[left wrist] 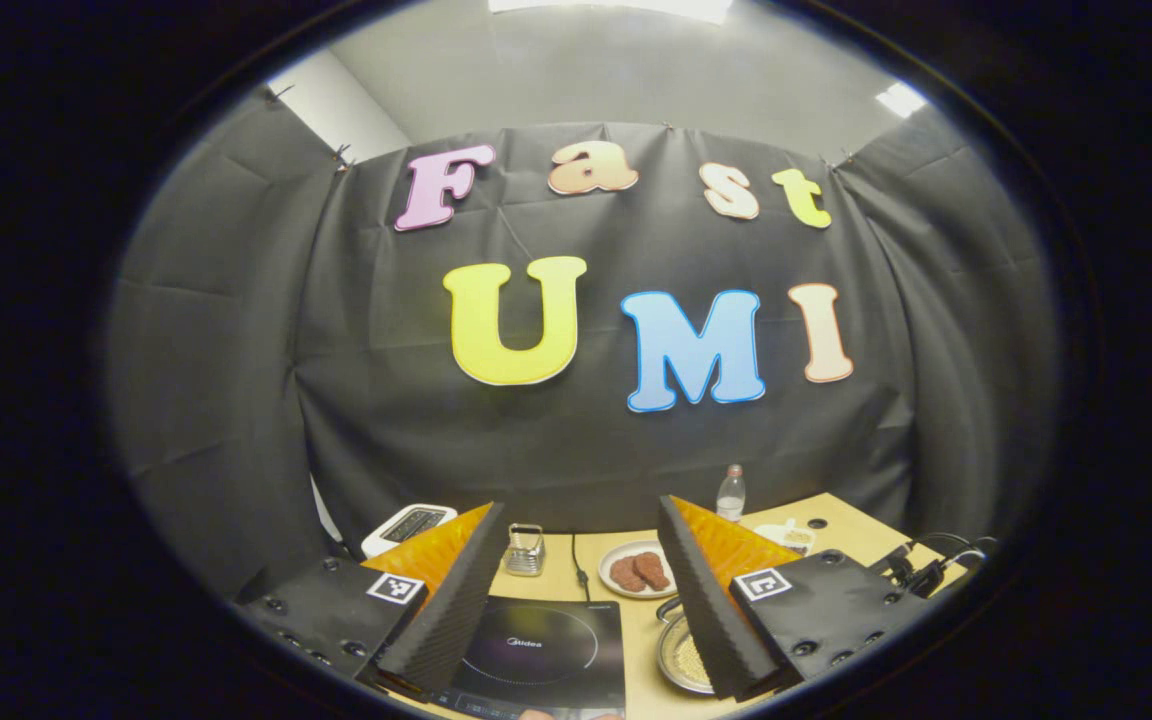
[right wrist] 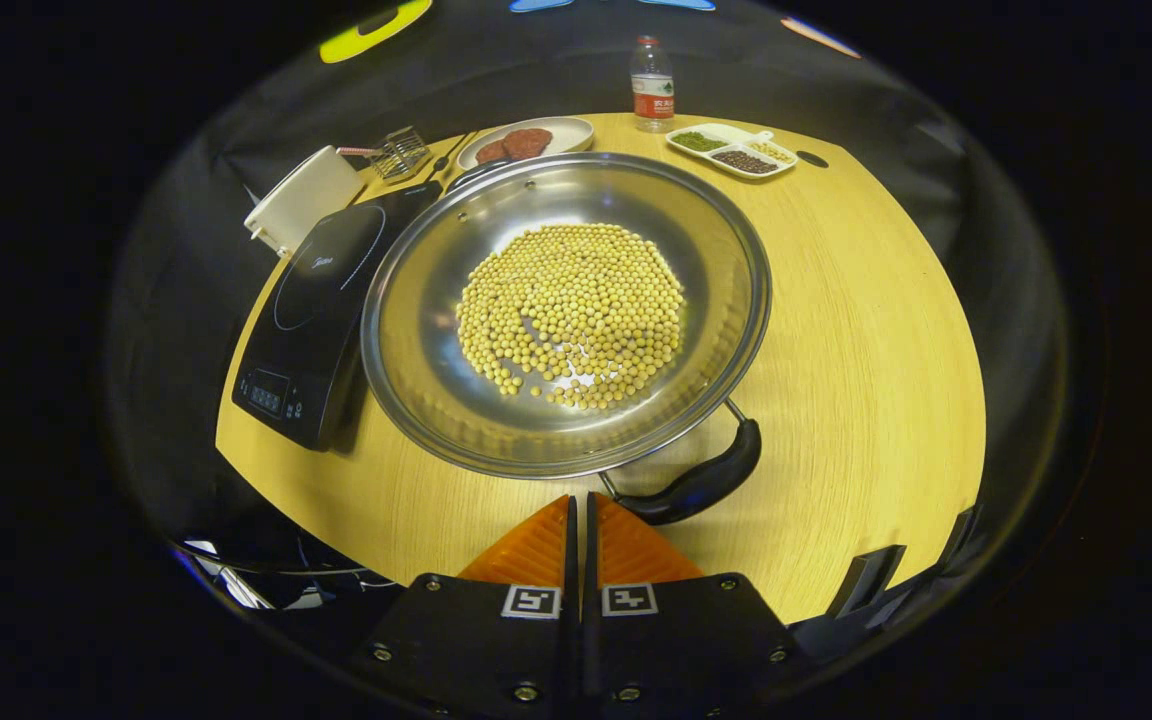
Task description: First push the handle of the pot to place it horizontally, then grasp the pot with both hands and set it on the induction cooktop.
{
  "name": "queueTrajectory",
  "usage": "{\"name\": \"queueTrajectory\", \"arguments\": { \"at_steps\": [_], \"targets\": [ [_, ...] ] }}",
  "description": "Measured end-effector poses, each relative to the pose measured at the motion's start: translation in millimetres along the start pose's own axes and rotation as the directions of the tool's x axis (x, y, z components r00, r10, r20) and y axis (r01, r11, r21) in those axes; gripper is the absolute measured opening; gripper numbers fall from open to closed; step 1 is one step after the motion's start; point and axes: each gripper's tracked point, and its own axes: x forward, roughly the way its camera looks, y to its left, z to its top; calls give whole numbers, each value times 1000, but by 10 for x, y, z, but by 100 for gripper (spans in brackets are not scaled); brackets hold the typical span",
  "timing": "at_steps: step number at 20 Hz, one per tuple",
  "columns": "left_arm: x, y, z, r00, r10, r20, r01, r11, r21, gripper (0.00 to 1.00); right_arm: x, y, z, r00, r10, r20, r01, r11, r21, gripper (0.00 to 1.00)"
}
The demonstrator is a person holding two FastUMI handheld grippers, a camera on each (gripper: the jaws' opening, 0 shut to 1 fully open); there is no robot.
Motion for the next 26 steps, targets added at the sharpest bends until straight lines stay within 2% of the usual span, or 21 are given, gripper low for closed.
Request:
{"name": "queueTrajectory", "arguments": {
  "at_steps": [7,10,15,21,26],
  "targets": [
    [29,-34,14,1000,-5,1,5,1000,10,95,34,-230,81,999,-35,14,34,998,51,1],
    [41,-70,39,1000,-13,4,12,1000,20,95,40,-358,118,997,-70,16,69,997,44,1],
    [51,-91,11,1000,-17,0,17,1000,24,99,57,-486,154,997,-81,-2,81,995,55,1],
    [56,-68,2,1000,-2,0,2,1000,25,97,75,-696,254,994,-111,0,111,992,66,1],
    [87,-86,28,1000,6,-1,-6,1000,27,97,99,-899,354,989,-146,-6,146,989,33,1]
  ]
}}
